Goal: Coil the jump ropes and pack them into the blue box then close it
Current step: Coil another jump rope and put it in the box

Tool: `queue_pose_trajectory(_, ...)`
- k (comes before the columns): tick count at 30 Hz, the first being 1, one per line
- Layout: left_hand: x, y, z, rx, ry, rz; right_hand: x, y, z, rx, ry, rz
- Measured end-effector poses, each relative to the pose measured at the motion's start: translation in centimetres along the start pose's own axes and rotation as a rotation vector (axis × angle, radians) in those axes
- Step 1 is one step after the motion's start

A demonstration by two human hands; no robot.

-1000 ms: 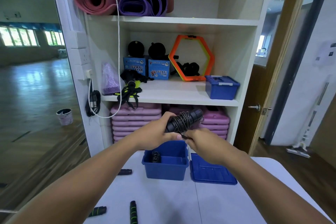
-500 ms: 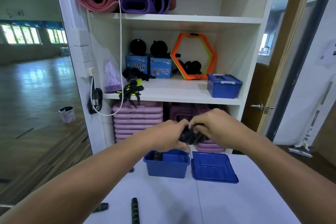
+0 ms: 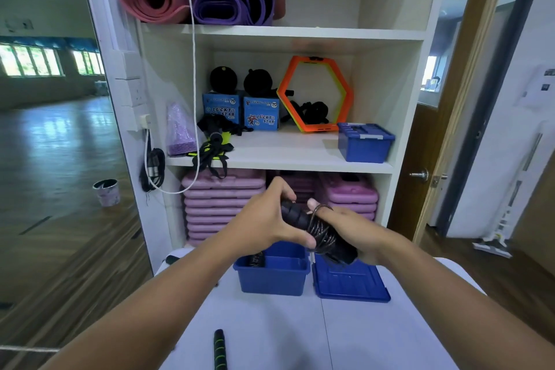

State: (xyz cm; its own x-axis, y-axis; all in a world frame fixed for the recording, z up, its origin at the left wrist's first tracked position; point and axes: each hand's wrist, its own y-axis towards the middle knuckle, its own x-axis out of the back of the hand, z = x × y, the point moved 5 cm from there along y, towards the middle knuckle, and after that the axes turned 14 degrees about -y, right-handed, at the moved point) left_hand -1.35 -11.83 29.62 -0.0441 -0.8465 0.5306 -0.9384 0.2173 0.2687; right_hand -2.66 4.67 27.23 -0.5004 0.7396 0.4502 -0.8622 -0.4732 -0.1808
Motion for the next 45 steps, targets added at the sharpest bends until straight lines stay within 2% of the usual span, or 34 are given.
queue_pose_trajectory(7, -1.4, -1.4, 2.4, -0.037, -0.576, -0.18, -1.4, 1.1, 0.1, -0.071, 0.258, -0.142)
queue_pose_trajectory(12, -3.1, -2.1, 2.6, 0.014, -0.598, -0.256, -2.2, 1.9, 0.8, -0.072, 0.326, -0.186)
queue_pose_trajectory(16, -3.6, -2.1, 2.2, 0.034, -0.631, -0.146, -1.7, 1.9, 1.8, -0.014, 0.121, -0.196)
queue_pose_trajectory(20, -4.1, -1.6, 1.7, 0.016, -0.64, -0.115, -1.3, 1.6, 2.2, -0.051, -0.159, -0.233)
queue_pose_trajectory(26, -5.0, -0.8, 1.9, 0.058, -0.61, -0.202, -0.4, 1.1, 3.5, -0.078, -0.491, -0.425)
queue_pose_trajectory(29, -5.4, -0.5, 1.6, 0.025, -0.611, -0.248, 0.2, 1.5, 4.0, -0.113, -0.542, -0.47)
queue_pose_trajectory(36, -5.0, -0.2, 0.7, -0.019, -0.619, -0.178, 0.5, 1.1, 4.1, -0.19, -0.418, -0.334)
queue_pose_trajectory(41, -3.7, -1.1, 1.4, 0.015, -0.471, -0.077, 1.2, 0.7, 3.8, -0.161, -0.317, -0.188)
queue_pose_trajectory(45, -2.3, -2.0, 1.5, -0.009, -0.488, 0.046, 1.4, 0.5, 3.6, -0.126, -0.286, -0.087)
